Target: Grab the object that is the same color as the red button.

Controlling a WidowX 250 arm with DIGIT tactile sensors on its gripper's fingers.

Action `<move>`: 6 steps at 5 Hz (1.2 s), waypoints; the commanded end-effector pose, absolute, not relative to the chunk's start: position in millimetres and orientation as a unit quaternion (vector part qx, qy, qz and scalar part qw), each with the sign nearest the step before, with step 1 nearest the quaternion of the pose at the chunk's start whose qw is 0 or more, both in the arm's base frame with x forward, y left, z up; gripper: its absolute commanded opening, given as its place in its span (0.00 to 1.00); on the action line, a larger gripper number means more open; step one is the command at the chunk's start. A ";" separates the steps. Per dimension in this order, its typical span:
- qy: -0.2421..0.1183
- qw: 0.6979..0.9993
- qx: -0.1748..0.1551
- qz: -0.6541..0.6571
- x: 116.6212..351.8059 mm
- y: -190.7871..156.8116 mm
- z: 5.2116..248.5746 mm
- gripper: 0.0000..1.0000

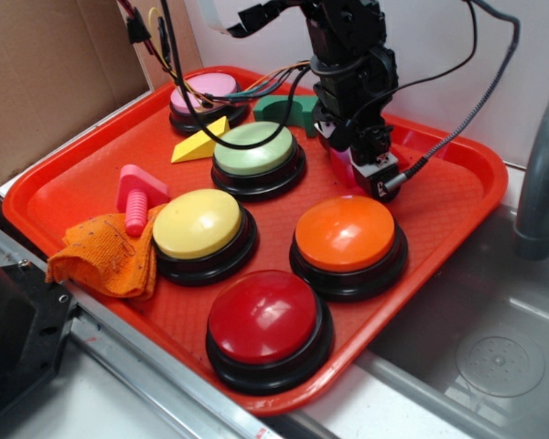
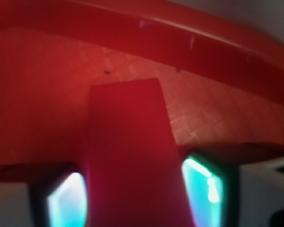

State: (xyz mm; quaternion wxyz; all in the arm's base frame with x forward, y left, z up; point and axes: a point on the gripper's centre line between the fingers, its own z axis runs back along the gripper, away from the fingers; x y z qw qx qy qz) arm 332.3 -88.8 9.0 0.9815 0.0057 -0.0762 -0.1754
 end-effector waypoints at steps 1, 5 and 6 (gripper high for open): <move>-0.066 0.984 0.015 -0.165 320.1 -92.8 64.3 0.00; -0.120 0.993 0.001 0.007 228.8 -39.4 197.2 0.00; -0.115 0.993 -0.021 0.021 218.7 -37.6 198.4 0.00</move>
